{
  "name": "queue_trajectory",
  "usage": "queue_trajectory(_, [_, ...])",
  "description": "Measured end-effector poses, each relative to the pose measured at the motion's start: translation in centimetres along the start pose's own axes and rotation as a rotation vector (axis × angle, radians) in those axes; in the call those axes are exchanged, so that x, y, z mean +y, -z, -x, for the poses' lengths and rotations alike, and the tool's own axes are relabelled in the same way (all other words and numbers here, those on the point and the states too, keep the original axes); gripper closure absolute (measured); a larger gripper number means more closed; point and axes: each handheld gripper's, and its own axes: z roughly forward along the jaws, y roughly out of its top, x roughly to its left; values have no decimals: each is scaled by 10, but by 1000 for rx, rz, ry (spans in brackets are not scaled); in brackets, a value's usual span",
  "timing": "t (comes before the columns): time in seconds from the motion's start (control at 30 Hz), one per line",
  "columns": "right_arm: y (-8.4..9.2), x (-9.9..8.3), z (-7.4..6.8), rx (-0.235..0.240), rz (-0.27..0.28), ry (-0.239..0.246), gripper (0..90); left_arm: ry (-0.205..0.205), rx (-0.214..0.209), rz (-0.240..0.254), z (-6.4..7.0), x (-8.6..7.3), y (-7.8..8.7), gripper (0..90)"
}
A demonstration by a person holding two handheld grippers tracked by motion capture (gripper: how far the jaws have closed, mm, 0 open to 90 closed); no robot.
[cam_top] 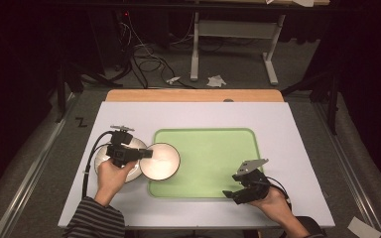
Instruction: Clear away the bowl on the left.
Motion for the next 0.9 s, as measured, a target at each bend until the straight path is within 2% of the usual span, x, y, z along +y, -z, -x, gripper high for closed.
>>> queue_trajectory(0.37, [0, 0, 0, -1, -1, -4, 332, -60, -21, -23, 17, 14, -14, 798])
queue_trajectory(0.6, [0, 0, 0, 1, -2, -2, 332, -70, -37, -41, 22, 21, -24, 798])
queue_trajectory(0.9, [0, 0, 0, 2, -3, -1, 332, -92, -26, -61, 27, 28, -31, 797])
